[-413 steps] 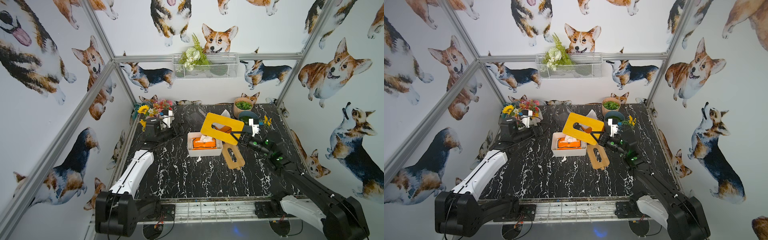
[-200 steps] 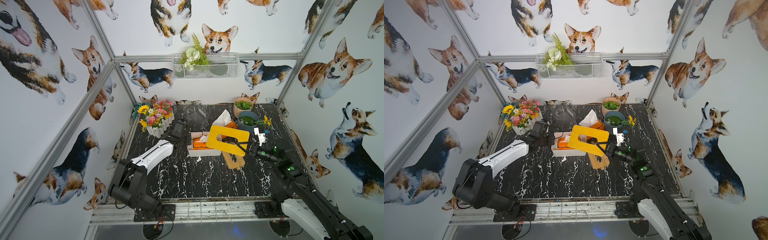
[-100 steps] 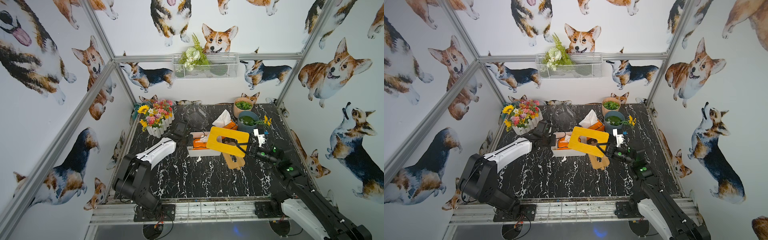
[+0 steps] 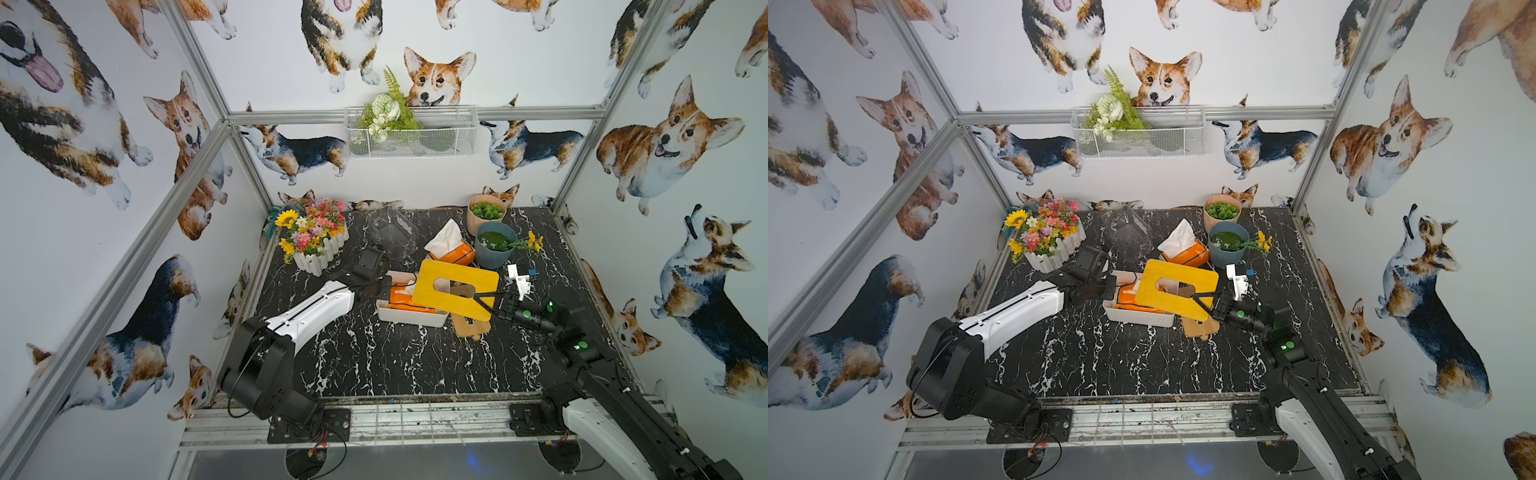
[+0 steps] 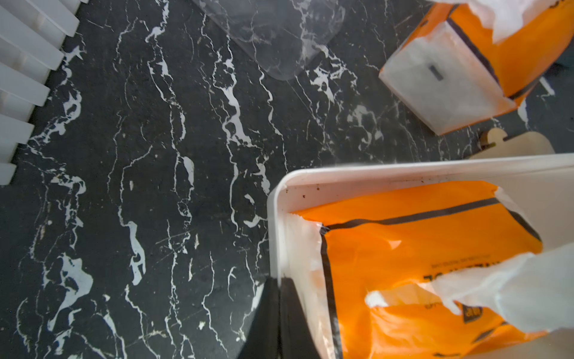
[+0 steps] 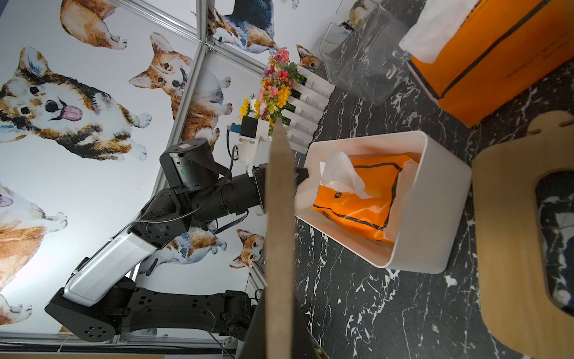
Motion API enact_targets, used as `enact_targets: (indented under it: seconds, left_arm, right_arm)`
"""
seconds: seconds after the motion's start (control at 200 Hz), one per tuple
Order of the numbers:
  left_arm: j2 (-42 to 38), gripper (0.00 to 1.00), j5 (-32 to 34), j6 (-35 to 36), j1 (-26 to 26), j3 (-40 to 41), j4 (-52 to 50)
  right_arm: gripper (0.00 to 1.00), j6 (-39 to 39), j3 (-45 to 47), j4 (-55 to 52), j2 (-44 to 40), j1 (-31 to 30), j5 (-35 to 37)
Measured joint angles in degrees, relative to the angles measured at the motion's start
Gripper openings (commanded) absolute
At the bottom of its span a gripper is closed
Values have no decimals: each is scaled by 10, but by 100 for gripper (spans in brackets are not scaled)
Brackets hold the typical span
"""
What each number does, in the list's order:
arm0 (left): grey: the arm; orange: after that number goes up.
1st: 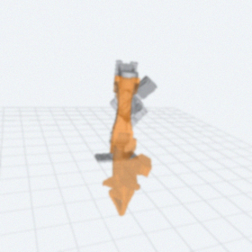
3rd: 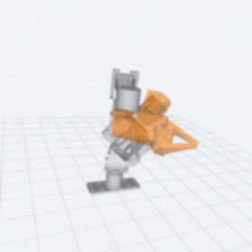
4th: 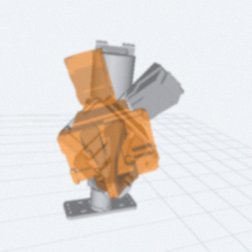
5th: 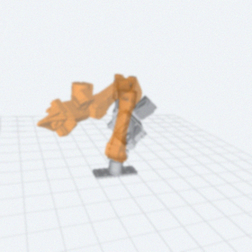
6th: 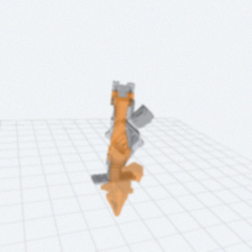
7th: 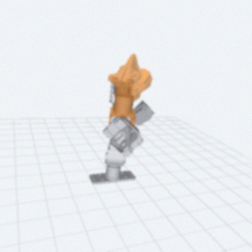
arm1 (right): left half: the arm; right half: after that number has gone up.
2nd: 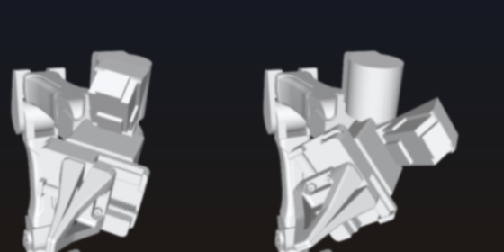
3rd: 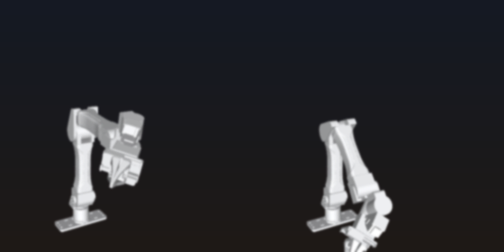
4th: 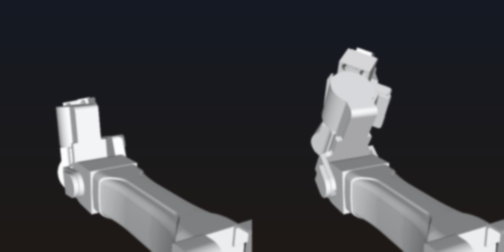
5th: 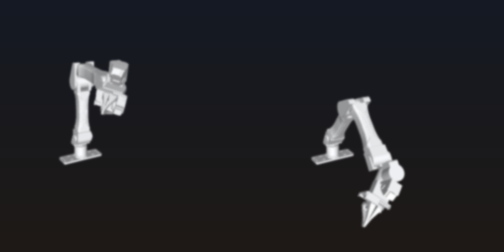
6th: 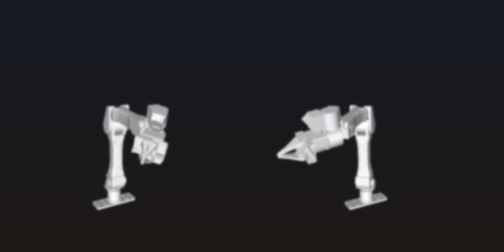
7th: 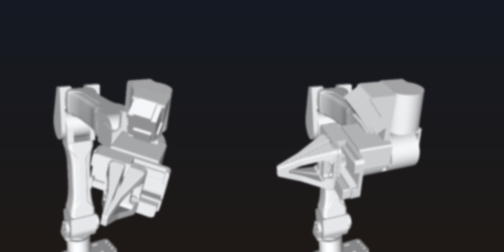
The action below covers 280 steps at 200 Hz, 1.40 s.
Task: Put the tissue paper into the tissue box
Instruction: Move the tissue box to the center of the board, then close the box lid on the tissue box.
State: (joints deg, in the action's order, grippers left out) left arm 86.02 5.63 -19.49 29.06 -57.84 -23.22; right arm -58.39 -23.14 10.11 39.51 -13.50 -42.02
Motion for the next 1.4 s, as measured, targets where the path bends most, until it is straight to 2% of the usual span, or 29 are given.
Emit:
enact_targets:
  seconds: [0.265, 0.32, 0.39, 0.621, 0.746, 0.816, 0.926, 1.136, 1.401]
  left_arm:
    - [-17, 0, 3, -5, 21, 32, -3]
    - [-22, 5, -2, -5, 22, 36, -1]
    - [-27, 19, -11, -4, 22, 39, 0]
    - [-68, 42, -29, -1, 24, 37, 3]
    - [-107, 63, -18, 12, 18, 32, 5]
    - [-135, 81, -8, 17, 8, 33, 11]
    - [-181, 99, 4, 26, -7, 46, 30]
    - [-240, 100, 2, 54, -15, 81, 68]
    - [-222, 100, -25, 97, -20, 81, 75]
  right_arm:
    - [0, -46, 40, 17, -33, -4, -6]
    - [0, -58, 49, 27, -35, -6, -6]
    - [0, -75, 60, 43, -33, -14, -5]
    - [0, -110, 64, 115, 38, -68, 3]
    - [0, -120, 51, 164, 96, -82, 6]
    - [0, -132, 43, 190, 125, -85, 16]
    - [0, -137, 34, 233, 176, -91, 16]
    - [0, -164, 17, 316, 282, -105, 17]
    - [0, -193, 16, 402, 363, -112, 15]
